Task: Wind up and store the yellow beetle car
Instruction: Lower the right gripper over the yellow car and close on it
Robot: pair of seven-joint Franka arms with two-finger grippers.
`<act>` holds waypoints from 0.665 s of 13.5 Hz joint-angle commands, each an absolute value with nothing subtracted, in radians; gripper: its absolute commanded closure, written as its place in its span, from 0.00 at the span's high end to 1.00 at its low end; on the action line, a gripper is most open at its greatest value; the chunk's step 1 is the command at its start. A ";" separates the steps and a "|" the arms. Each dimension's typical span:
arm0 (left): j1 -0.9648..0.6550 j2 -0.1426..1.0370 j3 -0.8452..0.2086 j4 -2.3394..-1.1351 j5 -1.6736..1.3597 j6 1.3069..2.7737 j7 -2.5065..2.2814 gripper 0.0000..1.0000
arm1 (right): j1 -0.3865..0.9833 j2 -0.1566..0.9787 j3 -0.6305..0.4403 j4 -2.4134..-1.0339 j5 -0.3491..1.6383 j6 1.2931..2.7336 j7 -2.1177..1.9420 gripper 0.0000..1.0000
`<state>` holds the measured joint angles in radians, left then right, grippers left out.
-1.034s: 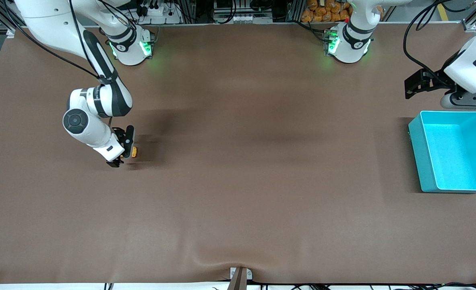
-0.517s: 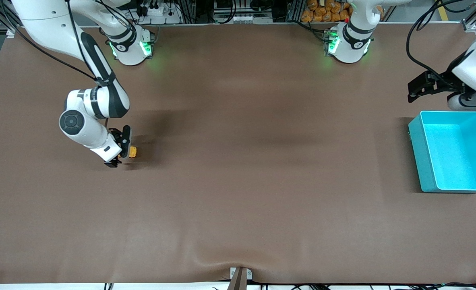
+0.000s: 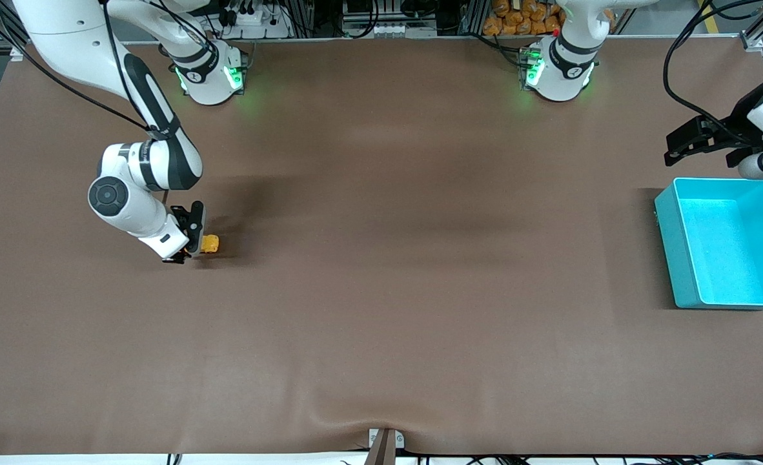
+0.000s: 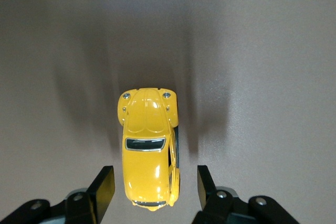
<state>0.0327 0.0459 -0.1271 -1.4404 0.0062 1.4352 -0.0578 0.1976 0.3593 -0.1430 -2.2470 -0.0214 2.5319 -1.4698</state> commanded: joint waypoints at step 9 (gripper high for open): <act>0.043 0.025 -0.106 -1.451 0.002 1.439 -0.045 1.00 | 0.198 0.367 -0.133 -2.269 -0.038 2.560 -1.474 0.64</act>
<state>0.0374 0.0459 -0.1049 -1.4404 0.0062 1.4352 -0.0583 0.1999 0.3732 -0.1379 -2.2552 -0.0214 2.5465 -1.4702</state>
